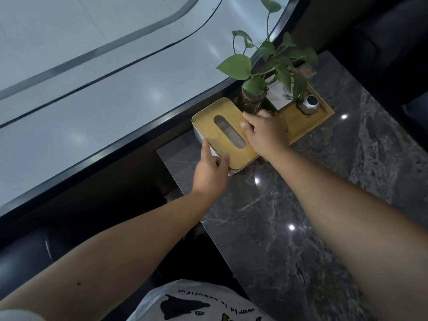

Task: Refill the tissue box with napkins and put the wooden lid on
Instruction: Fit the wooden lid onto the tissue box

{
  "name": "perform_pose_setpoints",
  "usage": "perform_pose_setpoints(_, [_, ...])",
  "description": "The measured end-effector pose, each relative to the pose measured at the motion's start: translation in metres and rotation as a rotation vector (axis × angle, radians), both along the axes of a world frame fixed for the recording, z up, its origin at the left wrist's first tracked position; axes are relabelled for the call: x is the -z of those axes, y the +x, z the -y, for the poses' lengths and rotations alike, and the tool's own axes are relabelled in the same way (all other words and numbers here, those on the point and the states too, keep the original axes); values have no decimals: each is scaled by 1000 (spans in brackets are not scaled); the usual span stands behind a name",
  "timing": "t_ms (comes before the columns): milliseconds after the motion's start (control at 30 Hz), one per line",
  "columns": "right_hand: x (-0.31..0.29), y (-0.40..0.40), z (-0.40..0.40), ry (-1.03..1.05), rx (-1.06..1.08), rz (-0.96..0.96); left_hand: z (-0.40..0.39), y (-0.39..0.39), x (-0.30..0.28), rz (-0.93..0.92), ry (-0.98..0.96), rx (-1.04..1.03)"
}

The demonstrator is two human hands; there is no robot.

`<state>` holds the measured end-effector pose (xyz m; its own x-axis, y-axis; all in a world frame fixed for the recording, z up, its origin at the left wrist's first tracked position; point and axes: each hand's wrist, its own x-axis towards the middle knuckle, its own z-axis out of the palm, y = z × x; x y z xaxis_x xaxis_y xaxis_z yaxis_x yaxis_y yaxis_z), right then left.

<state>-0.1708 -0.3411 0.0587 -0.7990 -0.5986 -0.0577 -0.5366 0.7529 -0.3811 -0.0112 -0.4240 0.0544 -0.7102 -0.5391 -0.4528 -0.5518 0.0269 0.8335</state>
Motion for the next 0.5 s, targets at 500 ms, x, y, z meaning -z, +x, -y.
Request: perform_pose_setpoints(500, [8,2,0,45,-54,-129,0,2,14,-24,-89,41])
